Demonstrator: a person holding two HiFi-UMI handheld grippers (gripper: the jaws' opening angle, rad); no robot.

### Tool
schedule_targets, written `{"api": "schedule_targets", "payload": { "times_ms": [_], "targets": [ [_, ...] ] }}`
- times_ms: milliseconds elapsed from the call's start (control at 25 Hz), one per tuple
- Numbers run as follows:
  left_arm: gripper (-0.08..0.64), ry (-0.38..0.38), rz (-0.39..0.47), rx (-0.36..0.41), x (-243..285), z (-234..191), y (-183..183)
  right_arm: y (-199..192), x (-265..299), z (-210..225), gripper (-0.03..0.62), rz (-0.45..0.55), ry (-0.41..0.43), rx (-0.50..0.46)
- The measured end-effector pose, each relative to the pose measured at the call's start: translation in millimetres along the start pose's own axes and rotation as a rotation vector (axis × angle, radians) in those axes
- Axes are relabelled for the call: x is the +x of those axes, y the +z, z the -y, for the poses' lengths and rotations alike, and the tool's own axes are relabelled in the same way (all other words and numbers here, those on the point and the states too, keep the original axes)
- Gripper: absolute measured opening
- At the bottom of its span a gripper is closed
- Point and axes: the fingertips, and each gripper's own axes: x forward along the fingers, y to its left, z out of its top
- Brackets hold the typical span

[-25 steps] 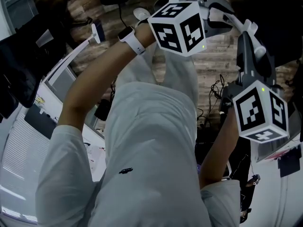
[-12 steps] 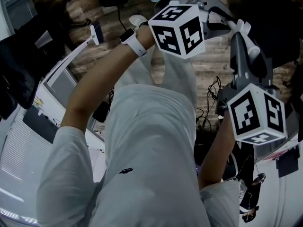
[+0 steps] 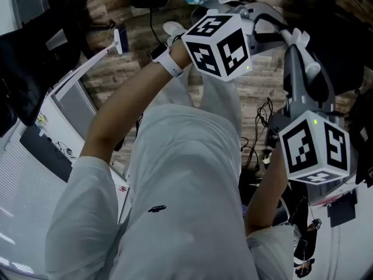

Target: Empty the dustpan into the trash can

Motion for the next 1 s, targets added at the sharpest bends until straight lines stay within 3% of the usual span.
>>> {"api": "schedule_targets", "payload": {
  "times_ms": [360, 1000],
  "targets": [
    [0.084, 0.115, -0.008, 0.136, -40.4, -15.8, 14.9, 26.5, -6.6, -38.6, 0.132, 0.017, 0.043, -0.099],
    [0.083, 0.273, -0.015, 0.15, -87.9, -45.4, 49.4, 73.9, -22.8, -76.6, 0.132, 0.07, 0.119, -0.2]
  ]
}}
